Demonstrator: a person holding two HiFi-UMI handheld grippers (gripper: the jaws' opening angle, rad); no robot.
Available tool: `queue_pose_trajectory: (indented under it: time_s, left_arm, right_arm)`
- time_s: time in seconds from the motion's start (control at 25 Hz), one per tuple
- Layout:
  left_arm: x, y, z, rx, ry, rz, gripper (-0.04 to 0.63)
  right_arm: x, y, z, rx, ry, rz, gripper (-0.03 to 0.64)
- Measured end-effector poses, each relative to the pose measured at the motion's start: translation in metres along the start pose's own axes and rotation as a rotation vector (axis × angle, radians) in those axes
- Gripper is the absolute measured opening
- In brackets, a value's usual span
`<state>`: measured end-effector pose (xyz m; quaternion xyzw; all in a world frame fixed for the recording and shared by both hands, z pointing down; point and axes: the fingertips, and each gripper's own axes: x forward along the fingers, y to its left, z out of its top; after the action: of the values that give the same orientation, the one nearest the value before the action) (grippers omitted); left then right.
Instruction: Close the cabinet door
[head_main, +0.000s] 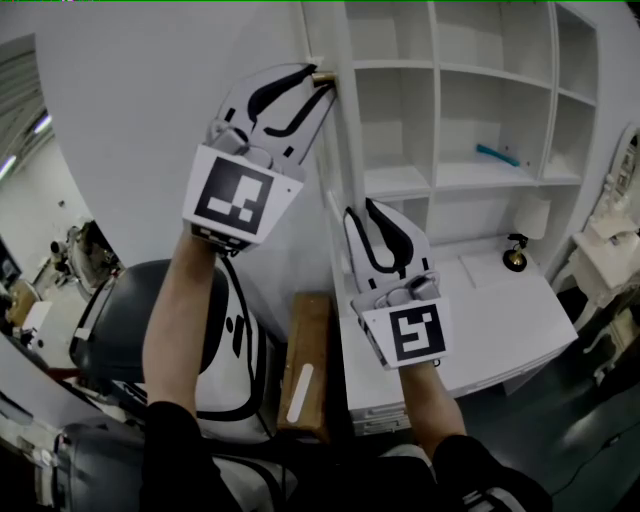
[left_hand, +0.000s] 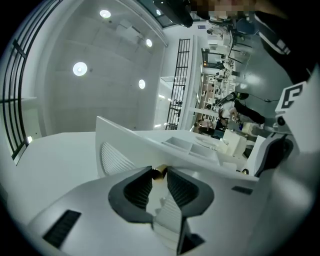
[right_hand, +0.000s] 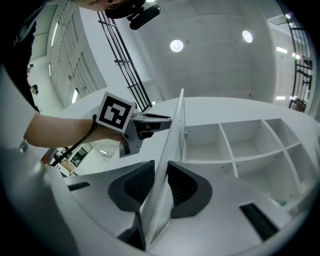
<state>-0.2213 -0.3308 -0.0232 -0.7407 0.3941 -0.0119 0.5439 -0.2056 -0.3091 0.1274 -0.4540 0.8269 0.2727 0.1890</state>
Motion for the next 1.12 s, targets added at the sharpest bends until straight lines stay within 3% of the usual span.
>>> queue_pose_trajectory:
  time_s: [0.28,0.44,0.68,0.84,1.12]
  left_arm:
    - [0.024,-0.015,0.008,0.012,-0.015,-0.02,0.094]
    - [0.041,-0.024,0.01,0.014,-0.019,-0.034,0.094]
    - [0.054,-0.033,0.013,-0.132,-0.068,-0.081,0.092]
    - [0.071,-0.039,0.01,-0.043,-0.051,-0.058,0.092]
    - [0.093,-0.049,0.012,0.01,-0.043,-0.058,0.092]
  right_arm:
    - [-0.01,-0.032,-0.002,0.011,0.046,-0.052,0.091]
    - [-0.015,-0.048,-0.008,0.027,0.017,-0.045,0.089]
    - [-0.02,-0.065,-0.011,0.023,-0.029,-0.059,0.087]
    - [-0.022,-0.084,-0.016,0.036,-0.023,-0.067,0.087]
    - [-0.025,-0.109,-0.024,0.056,-0.028,-0.069,0.086]
